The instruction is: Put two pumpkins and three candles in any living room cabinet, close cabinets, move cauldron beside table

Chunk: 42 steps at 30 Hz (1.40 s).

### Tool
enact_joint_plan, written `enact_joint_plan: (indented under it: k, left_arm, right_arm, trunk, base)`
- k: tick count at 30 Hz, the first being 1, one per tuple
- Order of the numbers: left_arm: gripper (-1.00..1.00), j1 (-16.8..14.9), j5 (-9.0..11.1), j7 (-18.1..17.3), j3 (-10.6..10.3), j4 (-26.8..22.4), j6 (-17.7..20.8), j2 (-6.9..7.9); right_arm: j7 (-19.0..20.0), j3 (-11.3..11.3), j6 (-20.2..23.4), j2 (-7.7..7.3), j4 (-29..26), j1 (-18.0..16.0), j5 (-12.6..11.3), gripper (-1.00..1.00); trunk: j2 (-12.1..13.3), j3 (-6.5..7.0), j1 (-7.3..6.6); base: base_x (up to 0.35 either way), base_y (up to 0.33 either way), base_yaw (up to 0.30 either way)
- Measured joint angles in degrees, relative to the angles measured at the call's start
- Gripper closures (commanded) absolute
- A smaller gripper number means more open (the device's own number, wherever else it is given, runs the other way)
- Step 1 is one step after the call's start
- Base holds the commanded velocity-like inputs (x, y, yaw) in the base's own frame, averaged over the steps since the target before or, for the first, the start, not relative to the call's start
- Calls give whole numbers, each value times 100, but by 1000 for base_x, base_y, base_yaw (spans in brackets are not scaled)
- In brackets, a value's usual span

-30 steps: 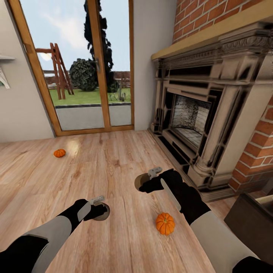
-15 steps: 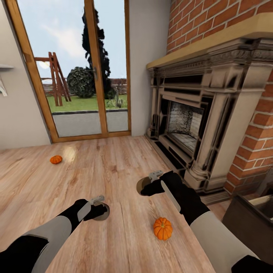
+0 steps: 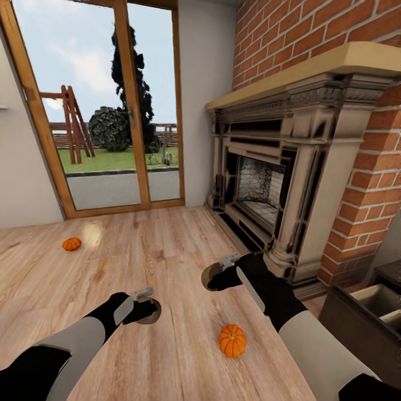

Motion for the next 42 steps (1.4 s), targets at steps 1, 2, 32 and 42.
enact_joint_plan:
  k: [1, 2, 32, 42]
  left_arm:
    - [100, 0, 0, 0, 0, 0, 0, 0]
    - [100, 0, 0, 0, 0, -1, 0, 0]
    - [100, 0, -8, 24, -1, 8, -2, -8]
    - [100, 0, -8, 26, -5, 8, -2, -8]
  right_arm:
    - [0, 3, 0, 0, 0, 0, 1, 100]
    - [0, 4, 0, 0, 0, 0, 4, 100]
    - [-7, -1, 0, 19, 212, 0, 6, 100]
    - [-7, -8, -1, 19, 223, -4, 6, 100]
  trunk:
    - [1, 13, -3]
    - [3, 26, -5]
    - [43, 502, -82]
    - [397, 595, -278]
  base:
    - [0, 0, -72]
    - [0, 0, -45]
    - [0, 0, -4]
    - [0, 0, 0]
